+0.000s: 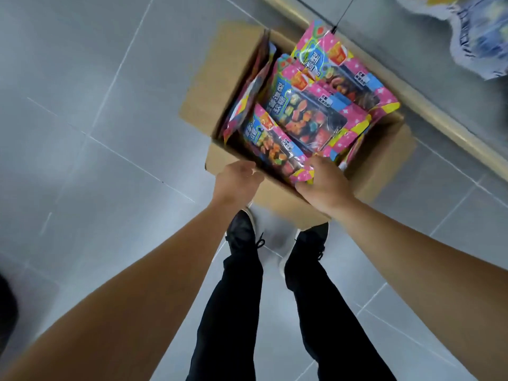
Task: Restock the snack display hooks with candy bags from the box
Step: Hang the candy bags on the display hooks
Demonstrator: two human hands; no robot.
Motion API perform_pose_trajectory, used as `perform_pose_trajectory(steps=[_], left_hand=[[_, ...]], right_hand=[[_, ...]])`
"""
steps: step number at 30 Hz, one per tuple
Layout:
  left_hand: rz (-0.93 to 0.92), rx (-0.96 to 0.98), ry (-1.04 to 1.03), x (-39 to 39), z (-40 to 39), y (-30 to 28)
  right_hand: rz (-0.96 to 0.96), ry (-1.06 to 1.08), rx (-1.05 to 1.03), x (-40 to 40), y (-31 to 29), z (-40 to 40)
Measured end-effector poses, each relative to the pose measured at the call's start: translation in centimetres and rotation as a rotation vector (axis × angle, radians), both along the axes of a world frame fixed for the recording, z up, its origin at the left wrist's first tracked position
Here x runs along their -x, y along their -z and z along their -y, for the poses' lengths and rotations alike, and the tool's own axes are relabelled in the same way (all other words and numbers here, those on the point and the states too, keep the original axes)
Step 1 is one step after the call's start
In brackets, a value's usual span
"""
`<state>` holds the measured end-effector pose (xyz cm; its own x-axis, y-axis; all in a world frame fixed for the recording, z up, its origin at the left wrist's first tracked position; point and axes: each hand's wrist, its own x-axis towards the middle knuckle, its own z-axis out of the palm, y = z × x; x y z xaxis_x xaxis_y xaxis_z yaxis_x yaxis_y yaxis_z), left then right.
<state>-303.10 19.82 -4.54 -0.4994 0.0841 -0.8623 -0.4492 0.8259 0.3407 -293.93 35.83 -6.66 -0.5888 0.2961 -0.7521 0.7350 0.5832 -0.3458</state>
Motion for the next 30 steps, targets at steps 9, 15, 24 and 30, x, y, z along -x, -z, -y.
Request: perform_pose_trajectory(steps=[9, 15, 24, 30], left_hand=[[-0.006, -0.047, -0.148, -0.1, 1.9, 9.4], [0.042, -0.070, -0.266, 0.0, 1.3, 8.4], [0.115, -0.213, -0.349, 0.3, -2.4, -0.7], [0.350, -0.524, -0.601, 0.6, -1.8, -9.7]], right_hand=[[-0.074, -0.052, -0.124, 4.2, 11.2, 0.9], [-0.108, 0.173, -0.066, 3.8, 9.2, -0.5], [-0.091, 0.615, 0.235, 0.3, -3.6, -5.3], [-0.096, 0.811, 0.472, -1.8, -13.6, -3.2]])
